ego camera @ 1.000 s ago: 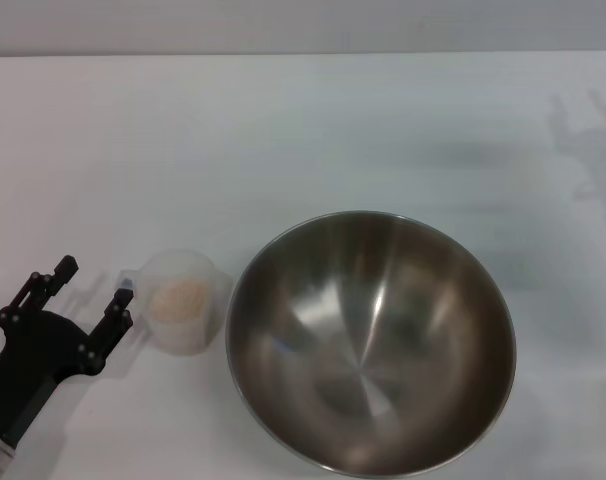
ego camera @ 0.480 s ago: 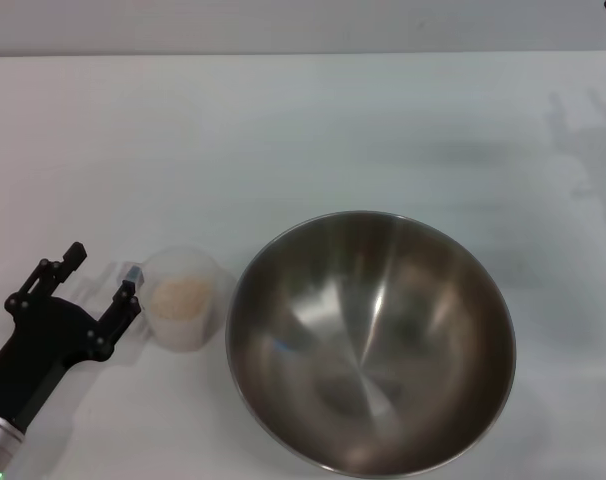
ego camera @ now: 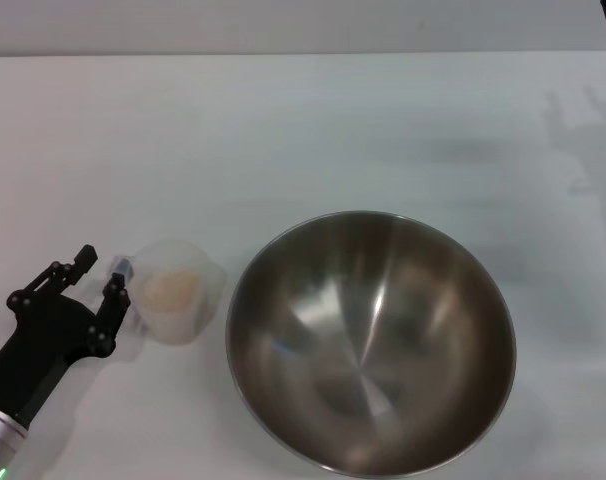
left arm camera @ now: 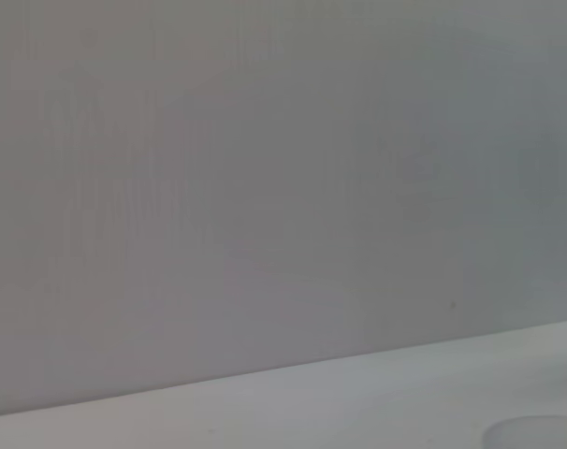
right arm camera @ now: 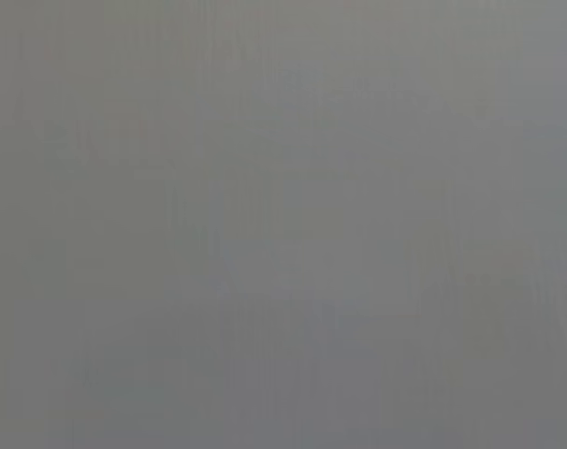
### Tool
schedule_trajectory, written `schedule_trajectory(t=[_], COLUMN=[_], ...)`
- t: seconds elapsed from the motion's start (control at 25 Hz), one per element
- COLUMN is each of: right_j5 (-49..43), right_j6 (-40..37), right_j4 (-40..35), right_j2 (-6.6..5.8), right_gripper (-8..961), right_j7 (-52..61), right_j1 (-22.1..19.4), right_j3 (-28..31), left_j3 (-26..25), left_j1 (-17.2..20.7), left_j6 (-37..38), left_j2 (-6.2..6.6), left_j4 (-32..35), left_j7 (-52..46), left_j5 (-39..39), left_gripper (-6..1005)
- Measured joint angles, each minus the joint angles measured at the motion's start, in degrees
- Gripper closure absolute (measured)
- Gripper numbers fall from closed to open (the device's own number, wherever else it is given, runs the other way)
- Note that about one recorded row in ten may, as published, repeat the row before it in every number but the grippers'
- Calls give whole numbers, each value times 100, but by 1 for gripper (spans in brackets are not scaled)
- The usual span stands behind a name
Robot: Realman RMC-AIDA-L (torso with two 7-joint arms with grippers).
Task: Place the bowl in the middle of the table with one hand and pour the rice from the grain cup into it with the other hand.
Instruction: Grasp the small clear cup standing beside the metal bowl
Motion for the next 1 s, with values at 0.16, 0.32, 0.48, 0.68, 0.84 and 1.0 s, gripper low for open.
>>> schedule_trajectory(t=[0.16,0.32,0.48,0.68,0.84,1.0], right_j5=[0,-10,-13,-14,-10,-7], right_j6=[1,2,8,8,8,8], right_j4=[-10,-8,10,10,15,52], right_j2=[-2,1,6,9,12,17], right_gripper=[438,438,438,438,438,438], right_j7=[0,0,0,0,0,0], right_j1=[6,39,66,68,68,68], right_j3=[0,0,0,0,0,0], left_j3=[0,0,0,0,-33,-196], left_j1=[1,-3,-20,-44,-58,-62], left_j6=[16,26,32,53,204,637], left_j2=[0,0,0,6,9,7], left_j4=[-2,-95,-96,-138,-147,-157], left_j7=[-3,-9,-6,-5,6,316], left_j5=[0,0,9,14,5,0], left_gripper=[518,611,792,913,966,966])
